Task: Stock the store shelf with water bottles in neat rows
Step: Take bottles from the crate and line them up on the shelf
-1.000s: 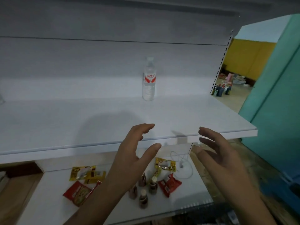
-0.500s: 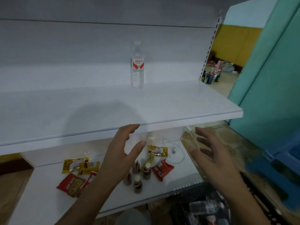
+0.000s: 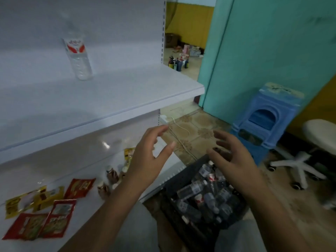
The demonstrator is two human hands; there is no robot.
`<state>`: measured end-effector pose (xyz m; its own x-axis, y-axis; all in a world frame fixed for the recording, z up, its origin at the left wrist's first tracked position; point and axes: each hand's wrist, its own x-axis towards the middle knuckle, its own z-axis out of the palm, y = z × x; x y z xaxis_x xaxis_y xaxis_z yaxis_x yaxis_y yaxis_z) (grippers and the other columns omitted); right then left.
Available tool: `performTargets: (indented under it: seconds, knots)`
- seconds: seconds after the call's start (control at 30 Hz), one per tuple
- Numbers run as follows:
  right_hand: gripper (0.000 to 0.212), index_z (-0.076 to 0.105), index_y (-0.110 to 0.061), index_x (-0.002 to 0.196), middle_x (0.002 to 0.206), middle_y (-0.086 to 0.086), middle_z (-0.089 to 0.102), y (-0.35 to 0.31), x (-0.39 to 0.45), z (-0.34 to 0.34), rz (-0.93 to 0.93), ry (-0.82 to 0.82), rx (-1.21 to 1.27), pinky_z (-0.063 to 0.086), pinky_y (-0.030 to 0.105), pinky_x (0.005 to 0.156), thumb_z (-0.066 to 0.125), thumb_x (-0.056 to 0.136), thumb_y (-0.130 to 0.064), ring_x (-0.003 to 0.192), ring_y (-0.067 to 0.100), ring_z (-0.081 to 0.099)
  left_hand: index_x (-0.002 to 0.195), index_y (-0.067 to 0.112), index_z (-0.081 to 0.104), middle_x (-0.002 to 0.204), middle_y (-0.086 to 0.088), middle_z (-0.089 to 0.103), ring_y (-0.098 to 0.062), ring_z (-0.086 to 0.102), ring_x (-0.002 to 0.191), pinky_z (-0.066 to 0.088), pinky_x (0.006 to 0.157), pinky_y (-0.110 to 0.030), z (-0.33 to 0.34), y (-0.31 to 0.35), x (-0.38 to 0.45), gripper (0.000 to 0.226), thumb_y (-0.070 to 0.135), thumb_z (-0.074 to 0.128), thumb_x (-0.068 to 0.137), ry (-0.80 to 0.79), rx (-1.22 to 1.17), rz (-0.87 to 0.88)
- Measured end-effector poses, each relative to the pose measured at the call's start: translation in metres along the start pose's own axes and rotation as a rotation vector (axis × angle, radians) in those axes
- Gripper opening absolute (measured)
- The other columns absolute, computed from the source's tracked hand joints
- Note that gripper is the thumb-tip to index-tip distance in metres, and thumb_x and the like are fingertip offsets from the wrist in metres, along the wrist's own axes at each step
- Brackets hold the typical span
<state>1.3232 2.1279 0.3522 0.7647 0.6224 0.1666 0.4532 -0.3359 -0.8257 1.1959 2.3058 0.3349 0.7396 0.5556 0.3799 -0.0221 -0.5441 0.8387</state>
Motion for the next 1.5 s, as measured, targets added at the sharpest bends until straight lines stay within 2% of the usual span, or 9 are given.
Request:
performTargets:
  seconds: [0.3,0.43,0.57,0.7,0.83,1.0,1.13,1.33,1.5]
  knots:
    - [0.050,0.044,-0.040,0.137,0.137,-0.019,0.048,0.066,-0.038,-0.034,0.199,0.195,-0.064,0.045,0.034,0.104,0.063,0.090,-0.041,0.123,-0.001,0.047,0.130,0.025,0.051,0.125,0.014,0.054,0.006,0.047,0.118,0.041,0.099,-0.017,0.100,0.006,0.034,0.048,0.044,0.053,0.086,-0.261,-0.097,0.102]
    - [0.052,0.043,-0.039,0.139,0.136,-0.022,0.047,0.099,-0.040,-0.037,0.273,0.240,-0.059,0.046,0.034,0.104,0.062,0.091,-0.043,0.123,-0.002,0.047,0.130,0.027,0.051,0.126,0.015,0.054,0.006,0.047,0.119,0.038,0.096,-0.008,0.145,-0.014,0.045,0.045,0.045,0.055,0.089,-0.367,-0.081,0.110]
    - [0.054,0.042,-0.039,0.141,0.134,-0.024,0.045,0.130,-0.028,-0.037,0.323,0.221,-0.089,0.044,0.029,0.103,0.061,0.091,-0.044,0.120,-0.006,0.044,0.130,0.027,0.051,0.126,0.016,0.054,0.006,0.047,0.118,0.039,0.097,-0.016,0.184,-0.040,0.057,0.045,0.045,0.055,0.089,-0.420,-0.092,0.058]
    - [0.054,0.042,-0.038,0.141,0.135,-0.023,0.045,0.169,-0.006,-0.031,0.345,0.192,-0.075,0.044,0.028,0.102,0.061,0.091,-0.044,0.121,-0.006,0.044,0.126,0.032,0.050,0.118,0.028,0.050,0.015,0.046,0.112,0.036,0.087,-0.001,0.220,-0.068,0.067,0.040,0.043,0.055,0.088,-0.450,-0.103,0.008]
    - [0.055,0.041,-0.036,0.142,0.134,-0.023,0.044,0.220,0.023,-0.016,0.370,0.159,-0.061,0.043,0.026,0.102,0.061,0.091,-0.042,0.120,-0.005,0.044,0.127,0.037,0.049,0.123,0.019,0.053,0.005,0.050,0.114,0.043,0.091,-0.017,0.268,-0.111,0.070,0.038,0.042,0.057,0.090,-0.497,-0.098,-0.074]
    - [0.052,0.045,-0.031,0.141,0.130,-0.016,0.047,0.307,0.066,-0.001,0.393,0.108,-0.114,0.039,0.019,0.093,0.059,0.092,-0.042,0.114,-0.001,0.047,0.128,0.031,0.050,0.119,0.020,0.051,0.018,0.045,0.107,0.036,0.081,0.003,0.334,-0.172,0.065,0.036,0.035,0.056,0.092,-0.541,-0.103,-0.162]
    - [0.049,0.048,-0.027,0.139,0.122,-0.011,0.047,0.386,0.088,0.020,0.407,-0.001,-0.184,0.033,0.007,0.084,0.061,0.092,-0.032,0.107,-0.003,0.043,0.123,0.033,0.052,0.115,0.020,0.052,0.014,0.048,0.107,0.038,0.084,-0.001,0.379,-0.230,0.051,0.032,0.029,0.059,0.092,-0.573,-0.112,-0.265]
    - [0.052,0.045,-0.027,0.142,0.141,0.008,0.044,0.518,0.108,0.092,0.397,-0.341,-0.459,0.043,0.038,0.102,0.056,0.094,-0.013,0.127,0.027,0.046,0.130,0.022,0.051,0.126,0.010,0.051,0.002,0.046,0.114,0.033,0.086,0.002,0.429,-0.327,0.021,0.040,0.029,0.059,0.091,-0.617,0.000,-0.415]
    - [0.067,0.021,-0.032,0.152,0.156,0.004,0.021,0.591,0.116,0.126,0.159,-0.798,-0.887,0.033,0.044,0.109,0.052,0.094,-0.016,0.143,0.029,0.024,0.132,0.019,0.049,0.133,0.003,0.049,-0.010,0.045,0.122,0.042,0.103,-0.035,0.458,-0.392,-0.005,0.039,0.025,0.055,0.094,-0.621,0.008,-0.496]
